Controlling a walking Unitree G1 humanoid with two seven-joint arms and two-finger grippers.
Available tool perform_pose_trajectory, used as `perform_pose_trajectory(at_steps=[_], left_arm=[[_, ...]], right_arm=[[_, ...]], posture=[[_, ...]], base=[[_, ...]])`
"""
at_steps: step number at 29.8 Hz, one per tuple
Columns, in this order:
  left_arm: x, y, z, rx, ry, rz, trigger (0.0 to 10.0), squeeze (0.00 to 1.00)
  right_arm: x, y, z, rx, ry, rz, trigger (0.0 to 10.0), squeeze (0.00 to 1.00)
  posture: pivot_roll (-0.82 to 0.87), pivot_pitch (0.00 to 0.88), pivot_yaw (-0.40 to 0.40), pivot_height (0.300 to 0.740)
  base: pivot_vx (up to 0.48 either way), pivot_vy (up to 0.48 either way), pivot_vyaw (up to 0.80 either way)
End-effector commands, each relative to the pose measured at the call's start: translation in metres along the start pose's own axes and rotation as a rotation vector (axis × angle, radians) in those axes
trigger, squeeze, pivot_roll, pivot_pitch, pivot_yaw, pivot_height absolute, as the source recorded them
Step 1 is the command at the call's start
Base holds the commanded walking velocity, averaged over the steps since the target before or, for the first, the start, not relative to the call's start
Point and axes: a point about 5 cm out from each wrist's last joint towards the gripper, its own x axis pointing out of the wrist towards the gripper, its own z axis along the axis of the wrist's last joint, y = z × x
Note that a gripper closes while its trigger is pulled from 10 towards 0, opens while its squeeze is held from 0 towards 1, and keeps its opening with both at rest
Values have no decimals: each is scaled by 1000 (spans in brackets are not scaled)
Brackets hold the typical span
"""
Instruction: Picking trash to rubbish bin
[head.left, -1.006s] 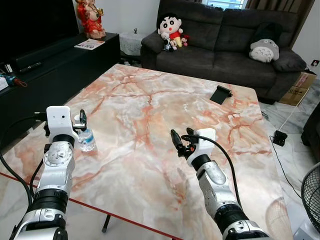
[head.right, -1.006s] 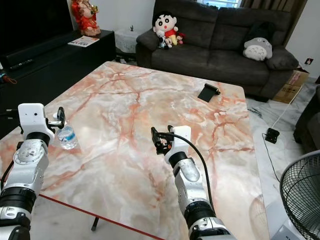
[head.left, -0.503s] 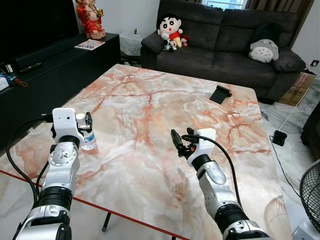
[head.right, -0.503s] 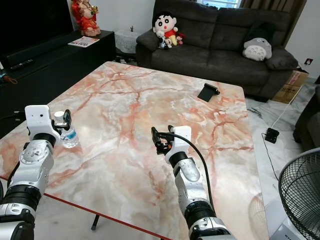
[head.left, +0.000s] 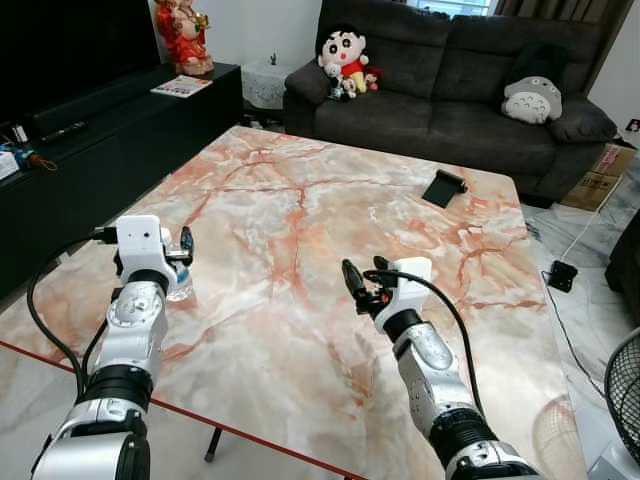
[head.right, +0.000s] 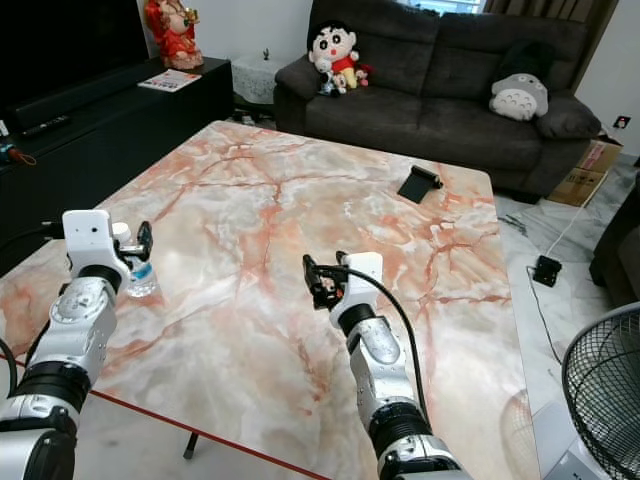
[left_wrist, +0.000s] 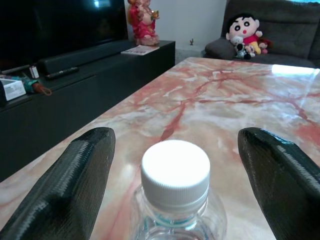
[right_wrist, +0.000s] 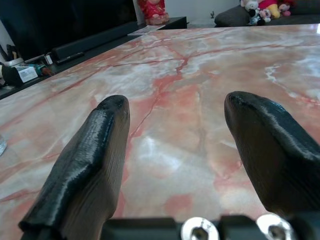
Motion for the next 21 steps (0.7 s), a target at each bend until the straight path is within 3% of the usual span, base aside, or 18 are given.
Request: perform_pose_trajectory(at_steps=[1, 2, 3, 4, 5, 6, 7, 21], left_arm=[[4, -5, 7, -2, -26, -13, 8353, 0], [4, -5, 7, -2, -26, -13, 8353, 0], [4, -6, 8, -2, -31, -14, 5647, 0], [4, -6, 8, -1, -32, -15, 5647, 0], [4, -6, 8, -1, -33, -15, 2431, 0], [4, -6, 8, -1, -33, -15, 2431, 0], [4, -6, 7, 0, -32, -17, 235, 0], [3, -7, 6, -2, -33, -25, 0, 0]], right_arm=[[0, -2, 3, -7, -10, -7, 10000, 0], [0, -2, 3, -7, -10, -7, 10000, 0], [0, -2, 3, -7, -9, -7, 10000, 0], [0, -2, 3, -8, -8, -6, 10000, 0], [0, -2, 3, -8, -7, -6, 10000, 0], [0, -2, 3, -7, -7, -6, 10000, 0], [0, -2, 3, -8, -6, -5, 10000, 0], [0, -2, 2, -8, -2, -4, 10000, 0]], posture=[[-6, 26, -91, 740], [-6, 26, -91, 740], [-6, 26, -91, 740], [-6, 26, -91, 740], [-6, 26, -91, 740], [-6, 26, -91, 740], [-4, 26, -93, 740], [-4, 25, -92, 740]], base=[[0, 0, 0], [0, 0, 0], [0, 0, 0], [0, 0, 0], [0, 0, 0], [0, 0, 0], [0, 0, 0], [0, 0, 0]])
